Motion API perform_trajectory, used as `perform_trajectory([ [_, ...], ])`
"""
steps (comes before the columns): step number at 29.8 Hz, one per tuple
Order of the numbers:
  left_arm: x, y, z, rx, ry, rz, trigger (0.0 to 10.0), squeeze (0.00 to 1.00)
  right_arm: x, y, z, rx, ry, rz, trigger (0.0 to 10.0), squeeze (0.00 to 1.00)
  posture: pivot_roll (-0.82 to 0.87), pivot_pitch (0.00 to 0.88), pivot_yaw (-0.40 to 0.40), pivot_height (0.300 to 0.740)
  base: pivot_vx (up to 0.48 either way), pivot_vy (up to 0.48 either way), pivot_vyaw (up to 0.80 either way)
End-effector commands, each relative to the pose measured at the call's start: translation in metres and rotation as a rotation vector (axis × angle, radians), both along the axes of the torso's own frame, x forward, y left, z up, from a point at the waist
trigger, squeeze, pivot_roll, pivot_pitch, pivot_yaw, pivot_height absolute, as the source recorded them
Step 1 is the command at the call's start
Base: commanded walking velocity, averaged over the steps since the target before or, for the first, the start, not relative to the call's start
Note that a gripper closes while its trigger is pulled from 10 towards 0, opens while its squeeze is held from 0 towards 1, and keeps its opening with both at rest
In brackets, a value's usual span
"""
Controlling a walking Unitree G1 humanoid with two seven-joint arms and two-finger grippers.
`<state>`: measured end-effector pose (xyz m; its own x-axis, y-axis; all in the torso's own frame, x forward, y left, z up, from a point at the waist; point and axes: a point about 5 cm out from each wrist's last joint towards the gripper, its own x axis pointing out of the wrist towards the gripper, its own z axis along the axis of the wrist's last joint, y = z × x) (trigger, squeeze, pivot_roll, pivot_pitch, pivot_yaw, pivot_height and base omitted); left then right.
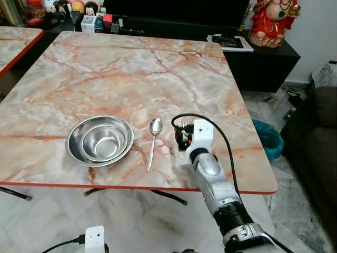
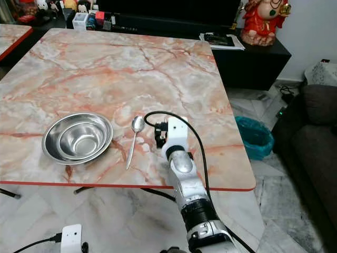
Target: Setting the table
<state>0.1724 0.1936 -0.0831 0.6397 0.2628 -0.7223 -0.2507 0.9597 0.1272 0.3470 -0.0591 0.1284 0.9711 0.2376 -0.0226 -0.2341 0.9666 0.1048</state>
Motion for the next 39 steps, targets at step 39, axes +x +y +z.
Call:
perform_trajectory([
  [39, -0.002, 0.013, 0.0, 0.0, 0.024, -0.004, 10.0, 0.0, 0.007, -0.026, 0.037, 0.024, -0.299, -0.104, 10.0, 0.0, 0.06, 0.083, -0.043, 0.715, 0.0, 0.255, 0.0],
])
